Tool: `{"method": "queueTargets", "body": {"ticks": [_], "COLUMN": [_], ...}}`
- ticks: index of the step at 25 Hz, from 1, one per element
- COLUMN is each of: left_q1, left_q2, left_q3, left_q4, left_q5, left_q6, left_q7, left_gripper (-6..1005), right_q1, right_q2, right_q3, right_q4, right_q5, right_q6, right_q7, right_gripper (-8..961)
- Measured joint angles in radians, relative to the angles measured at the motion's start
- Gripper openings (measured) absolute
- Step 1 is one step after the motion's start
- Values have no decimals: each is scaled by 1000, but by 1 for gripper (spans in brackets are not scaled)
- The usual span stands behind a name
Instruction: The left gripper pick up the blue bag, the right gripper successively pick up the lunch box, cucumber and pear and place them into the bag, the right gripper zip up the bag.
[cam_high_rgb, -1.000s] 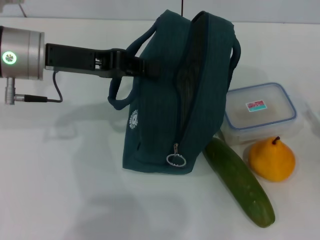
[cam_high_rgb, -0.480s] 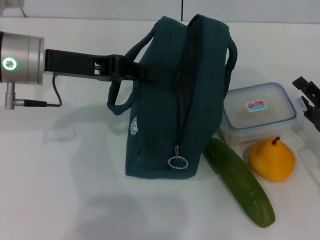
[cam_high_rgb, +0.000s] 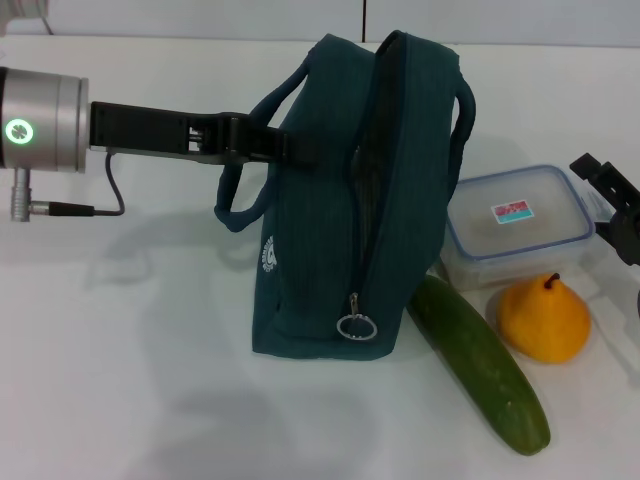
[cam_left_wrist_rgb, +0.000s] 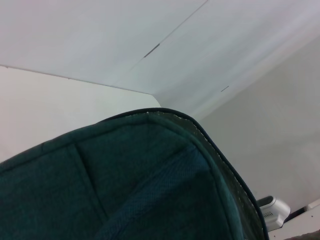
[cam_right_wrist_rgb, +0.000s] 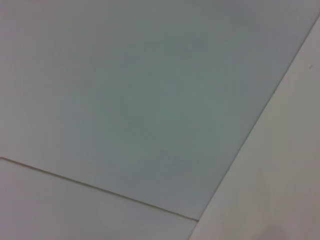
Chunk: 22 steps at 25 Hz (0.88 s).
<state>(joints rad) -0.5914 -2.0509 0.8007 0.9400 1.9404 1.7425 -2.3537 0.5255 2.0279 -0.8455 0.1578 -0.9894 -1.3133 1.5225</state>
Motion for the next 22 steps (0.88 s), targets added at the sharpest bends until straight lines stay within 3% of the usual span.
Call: {"method": "queueTargets", "body": {"ticks": [11, 22], "left_q1": [-3, -6], "left_q2": [0, 0], "left_q3": [0, 0], "left_q4": [0, 0], "left_q5": [-1, -2], "left_q6": [0, -1], "left_q7": [1, 1], "left_gripper": [64, 64], "right_q1": [-6, -8], "right_q2": [0, 0], "right_q3": [-7, -5], "right_q4": [-4, -6], "right_q5": [-15, -17], "right_q6": [-4, -15], "right_q7": [22, 28], "right_gripper": [805, 310]}}
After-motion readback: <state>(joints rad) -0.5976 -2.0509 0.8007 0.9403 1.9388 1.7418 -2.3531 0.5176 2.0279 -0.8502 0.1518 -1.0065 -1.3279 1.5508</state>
